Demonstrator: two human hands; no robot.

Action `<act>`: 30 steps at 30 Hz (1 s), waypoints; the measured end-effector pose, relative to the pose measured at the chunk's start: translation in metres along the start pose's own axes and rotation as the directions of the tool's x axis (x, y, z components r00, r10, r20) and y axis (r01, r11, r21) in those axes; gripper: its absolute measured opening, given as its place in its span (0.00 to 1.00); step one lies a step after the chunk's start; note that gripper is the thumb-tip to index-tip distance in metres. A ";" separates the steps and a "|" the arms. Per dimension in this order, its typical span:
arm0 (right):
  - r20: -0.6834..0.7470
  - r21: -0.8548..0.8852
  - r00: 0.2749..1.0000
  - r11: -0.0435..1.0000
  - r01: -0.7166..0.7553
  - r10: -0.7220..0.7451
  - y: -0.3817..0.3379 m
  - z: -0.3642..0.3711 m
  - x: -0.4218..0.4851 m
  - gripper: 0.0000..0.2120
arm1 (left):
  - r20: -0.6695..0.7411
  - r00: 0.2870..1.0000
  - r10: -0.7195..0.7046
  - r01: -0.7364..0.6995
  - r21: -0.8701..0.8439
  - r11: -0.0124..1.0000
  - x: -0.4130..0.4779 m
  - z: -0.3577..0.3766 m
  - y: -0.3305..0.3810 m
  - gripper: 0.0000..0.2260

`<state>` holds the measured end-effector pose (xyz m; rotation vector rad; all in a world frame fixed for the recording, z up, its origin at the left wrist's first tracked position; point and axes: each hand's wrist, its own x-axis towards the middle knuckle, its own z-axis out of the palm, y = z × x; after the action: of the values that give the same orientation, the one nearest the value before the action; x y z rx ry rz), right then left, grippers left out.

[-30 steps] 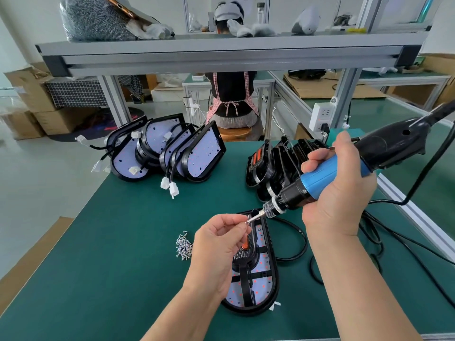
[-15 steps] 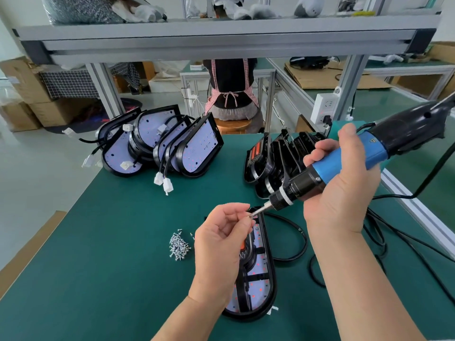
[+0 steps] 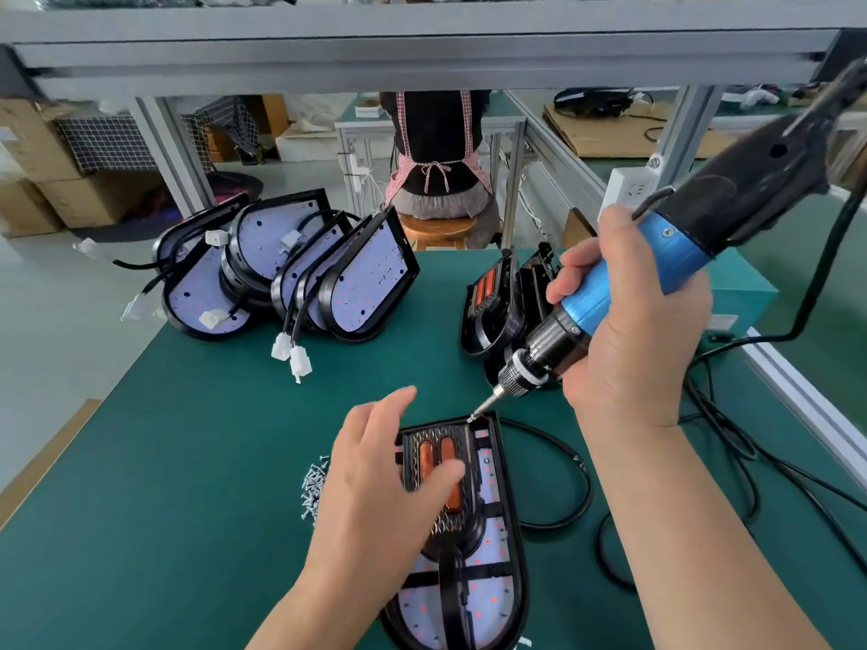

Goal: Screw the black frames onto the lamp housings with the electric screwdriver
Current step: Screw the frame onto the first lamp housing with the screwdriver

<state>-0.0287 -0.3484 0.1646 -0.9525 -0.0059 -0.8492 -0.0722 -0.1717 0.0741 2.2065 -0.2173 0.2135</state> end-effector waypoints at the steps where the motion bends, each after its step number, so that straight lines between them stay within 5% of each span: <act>1: 0.029 -0.026 1.000 1.000 0.001 0.000 0.002 0.000 0.001 0.09 | 0.061 0.998 -0.010 0.003 0.120 0.993 -0.004 -0.003 -0.002 0.31; 6: 0.139 -0.160 0.990 0.987 -0.006 0.028 0.012 0.002 0.002 0.08 | 0.255 0.966 -0.040 -0.101 0.517 0.850 -0.017 0.007 0.010 0.38; 11: 0.203 -0.254 0.979 0.967 0.035 0.018 0.018 -0.002 0.003 0.08 | 0.228 0.968 0.101 -0.224 0.616 0.755 -0.016 0.013 0.018 0.30; 17: 0.226 -0.296 0.974 0.954 0.042 0.027 0.024 -0.007 0.007 0.07 | 0.309 0.949 -0.062 -0.143 0.599 0.788 -0.011 0.016 0.022 0.35; 30: 0.209 -0.340 0.974 0.940 -0.015 0.091 0.043 -0.018 0.002 0.11 | 0.282 0.959 0.014 -0.187 0.595 0.781 -0.012 0.027 0.014 0.34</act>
<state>-0.0059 -0.3504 0.1236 -1.3619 -0.0276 -0.7002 -0.0850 -0.2006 0.0662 2.8902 -0.4708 0.0450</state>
